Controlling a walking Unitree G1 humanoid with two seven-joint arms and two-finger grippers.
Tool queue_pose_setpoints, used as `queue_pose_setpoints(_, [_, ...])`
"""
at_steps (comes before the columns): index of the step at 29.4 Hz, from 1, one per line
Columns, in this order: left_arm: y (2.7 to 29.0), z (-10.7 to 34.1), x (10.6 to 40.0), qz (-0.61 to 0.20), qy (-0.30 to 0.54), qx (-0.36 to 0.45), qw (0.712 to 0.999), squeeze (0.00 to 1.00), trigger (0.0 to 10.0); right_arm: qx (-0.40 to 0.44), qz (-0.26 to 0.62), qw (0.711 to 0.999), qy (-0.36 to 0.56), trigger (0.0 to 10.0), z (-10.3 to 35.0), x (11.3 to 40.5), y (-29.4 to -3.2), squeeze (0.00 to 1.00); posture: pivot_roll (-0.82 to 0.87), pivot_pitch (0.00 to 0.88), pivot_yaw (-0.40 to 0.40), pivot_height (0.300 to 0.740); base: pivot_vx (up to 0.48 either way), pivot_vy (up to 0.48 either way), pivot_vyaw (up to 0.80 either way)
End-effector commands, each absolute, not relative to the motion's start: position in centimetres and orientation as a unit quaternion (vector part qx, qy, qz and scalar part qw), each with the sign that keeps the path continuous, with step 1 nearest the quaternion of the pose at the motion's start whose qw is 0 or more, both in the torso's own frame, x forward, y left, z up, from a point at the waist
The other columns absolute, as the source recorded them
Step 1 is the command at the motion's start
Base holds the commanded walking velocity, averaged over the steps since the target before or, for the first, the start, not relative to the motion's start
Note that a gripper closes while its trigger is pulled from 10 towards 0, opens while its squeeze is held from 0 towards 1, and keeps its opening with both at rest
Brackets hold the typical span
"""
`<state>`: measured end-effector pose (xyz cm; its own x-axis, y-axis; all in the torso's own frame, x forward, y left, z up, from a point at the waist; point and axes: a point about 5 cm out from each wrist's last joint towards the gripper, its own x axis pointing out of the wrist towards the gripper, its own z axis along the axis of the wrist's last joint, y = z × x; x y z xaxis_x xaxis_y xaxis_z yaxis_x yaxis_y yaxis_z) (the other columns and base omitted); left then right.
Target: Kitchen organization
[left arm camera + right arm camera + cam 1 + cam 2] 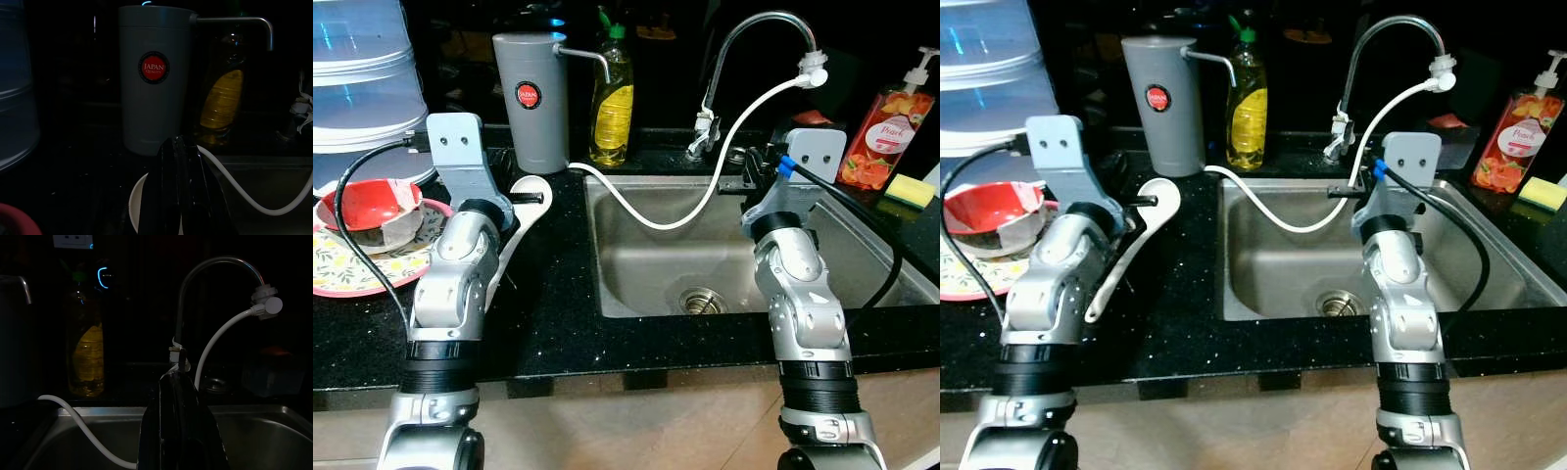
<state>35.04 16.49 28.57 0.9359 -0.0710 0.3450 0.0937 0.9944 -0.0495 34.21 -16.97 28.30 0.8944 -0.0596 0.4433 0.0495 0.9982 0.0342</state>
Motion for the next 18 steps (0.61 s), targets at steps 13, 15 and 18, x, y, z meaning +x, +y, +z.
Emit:
queue_pose_setpoints(13, [16.65,28.24,34.91,-0.036,-0.172,-0.038,0.984,0.00,10.0,0.012,-0.026,0.975,-0.221,10.0,28.03,34.27,-17.04,0.00,-0.10,0.038,-0.049,0.740,0.000,-0.183,0.00])
queue_pose_setpoints(15, [16.69,28.12,34.92,-0.034,-0.168,-0.035,0.985,0.00,10.0,0.012,-0.026,0.975,-0.220,10.0,28.03,34.27,-17.06,0.00,-0.10,0.040,-0.050,0.740,0.000,0.000,0.00])
queue_pose_setpoints(18, [16.72,28.08,34.93,-0.033,-0.168,-0.036,0.984,0.00,10.0,0.012,-0.026,0.975,-0.221,10.0,28.03,34.27,-17.04,0.00,-0.10,0.040,-0.050,0.740,0.000,0.000,0.00])
